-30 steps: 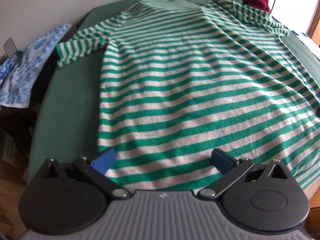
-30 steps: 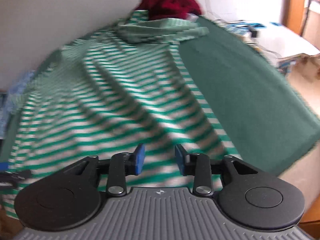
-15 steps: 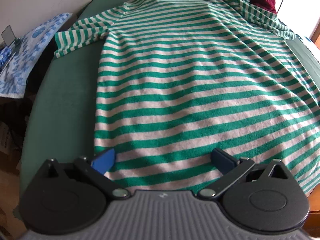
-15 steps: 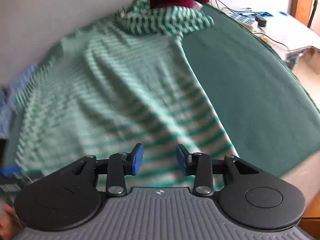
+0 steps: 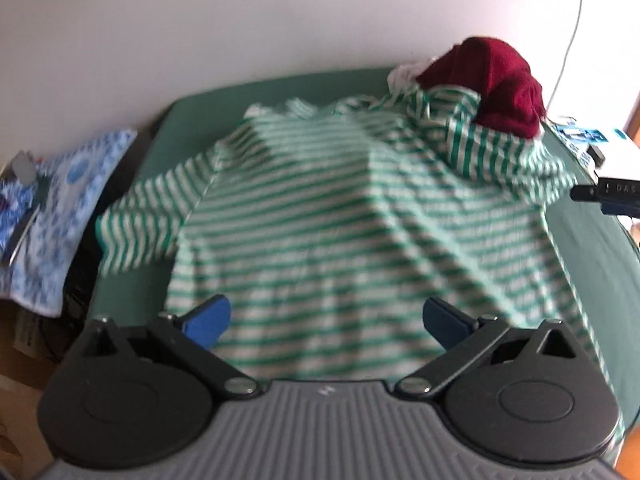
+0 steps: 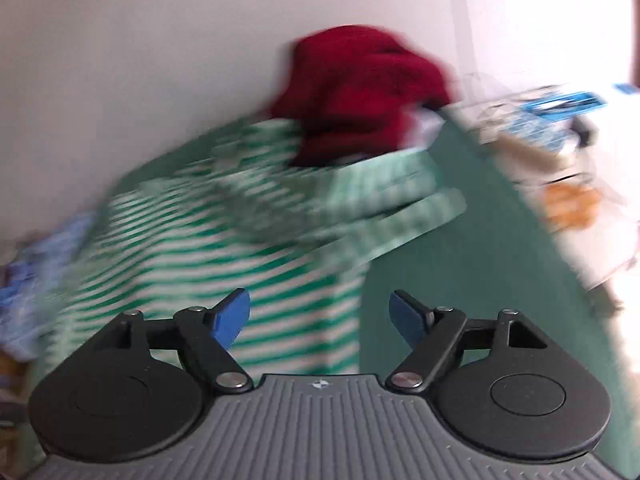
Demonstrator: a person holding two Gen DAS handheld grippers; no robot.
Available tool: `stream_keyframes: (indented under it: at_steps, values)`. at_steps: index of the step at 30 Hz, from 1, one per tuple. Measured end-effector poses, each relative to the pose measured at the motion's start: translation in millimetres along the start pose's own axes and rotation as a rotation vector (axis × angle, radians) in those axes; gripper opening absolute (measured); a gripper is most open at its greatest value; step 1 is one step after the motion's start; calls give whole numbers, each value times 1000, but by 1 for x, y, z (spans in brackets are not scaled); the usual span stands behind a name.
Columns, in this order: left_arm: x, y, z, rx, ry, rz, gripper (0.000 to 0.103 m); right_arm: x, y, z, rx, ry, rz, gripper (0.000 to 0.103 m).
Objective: Fold clothes
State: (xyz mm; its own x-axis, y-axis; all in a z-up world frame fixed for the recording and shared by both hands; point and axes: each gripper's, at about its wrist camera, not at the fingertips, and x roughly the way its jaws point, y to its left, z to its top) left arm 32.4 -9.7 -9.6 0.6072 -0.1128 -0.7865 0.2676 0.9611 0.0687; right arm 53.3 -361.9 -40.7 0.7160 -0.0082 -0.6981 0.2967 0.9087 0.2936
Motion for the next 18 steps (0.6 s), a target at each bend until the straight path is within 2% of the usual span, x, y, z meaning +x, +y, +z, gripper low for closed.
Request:
stream_keyframes:
  at_steps: [1, 3, 5, 8, 12, 13, 15, 16, 17, 18]
  values:
    - [7, -9, 11, 2, 1, 14, 102, 10, -12, 11, 2, -3, -39, 79]
    - [24, -31, 23, 31, 8, 16, 102, 33, -36, 31, 2, -10, -39, 75]
    - [41, -53, 30, 65, 26, 8, 102, 56, -50, 47, 10, -21, -20, 70]
    - [61, -81, 33, 96, 29, -9, 102, 89, -70, 71, 23, -37, 8, 70]
    - [90, -112, 34, 127, 50, 20, 102, 128, -73, 84, 19, -16, 31, 65]
    - [97, -117, 35, 123, 63, 19, 102, 131, -72, 85, 8, -34, 36, 63]
    - [107, -124, 35, 106, 82, 7, 102, 130, -73, 88, 9, -71, 30, 53]
    - [112, -127, 35, 97, 90, 1, 102, 127, -77, 90, 19, -91, 18, 23]
    - [116, -130, 35, 88, 98, -4, 102, 125, -80, 92, 29, -111, 7, 6]
    - [119, -132, 35, 87, 100, -7, 102, 122, -83, 93, 39, -132, -4, 5]
